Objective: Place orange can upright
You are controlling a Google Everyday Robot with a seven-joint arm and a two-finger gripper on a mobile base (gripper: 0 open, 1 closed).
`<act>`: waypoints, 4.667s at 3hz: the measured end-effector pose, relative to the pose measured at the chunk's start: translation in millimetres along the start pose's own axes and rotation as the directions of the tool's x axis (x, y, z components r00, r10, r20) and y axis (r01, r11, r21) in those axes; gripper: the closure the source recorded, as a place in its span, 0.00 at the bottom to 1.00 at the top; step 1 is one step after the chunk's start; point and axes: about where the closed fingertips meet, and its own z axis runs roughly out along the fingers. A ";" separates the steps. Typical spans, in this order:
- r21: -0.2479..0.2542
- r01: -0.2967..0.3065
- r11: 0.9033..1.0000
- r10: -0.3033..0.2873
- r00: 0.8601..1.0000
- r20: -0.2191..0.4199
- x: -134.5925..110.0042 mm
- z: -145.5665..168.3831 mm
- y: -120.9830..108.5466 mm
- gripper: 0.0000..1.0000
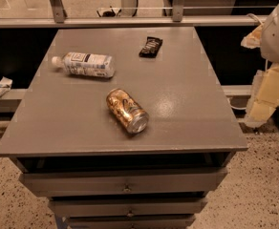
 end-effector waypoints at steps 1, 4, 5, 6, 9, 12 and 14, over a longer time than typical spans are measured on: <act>0.000 0.000 1.000 0.000 1.000 0.000 0.0 0.0 0.0 0.00; -0.056 -0.155 0.986 0.158 0.986 0.060 -75.2 64.8 -17.9 0.00; -0.078 -0.212 0.974 0.217 0.974 0.063 -105.2 81.0 -22.8 0.00; -0.107 -0.271 0.956 0.279 0.958 0.063 -136.7 97.3 -22.0 0.00; -0.156 -0.434 0.887 0.451 0.887 0.097 -189.4 150.3 -24.7 0.00; -0.179 -0.529 0.829 0.544 0.839 0.038 -218.4 187.3 -1.1 0.00; -0.150 -0.532 0.833 0.541 0.841 0.025 -227.2 197.1 3.8 0.17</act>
Offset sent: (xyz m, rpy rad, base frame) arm 0.0360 0.0520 -0.0300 0.0993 0.0418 -0.0610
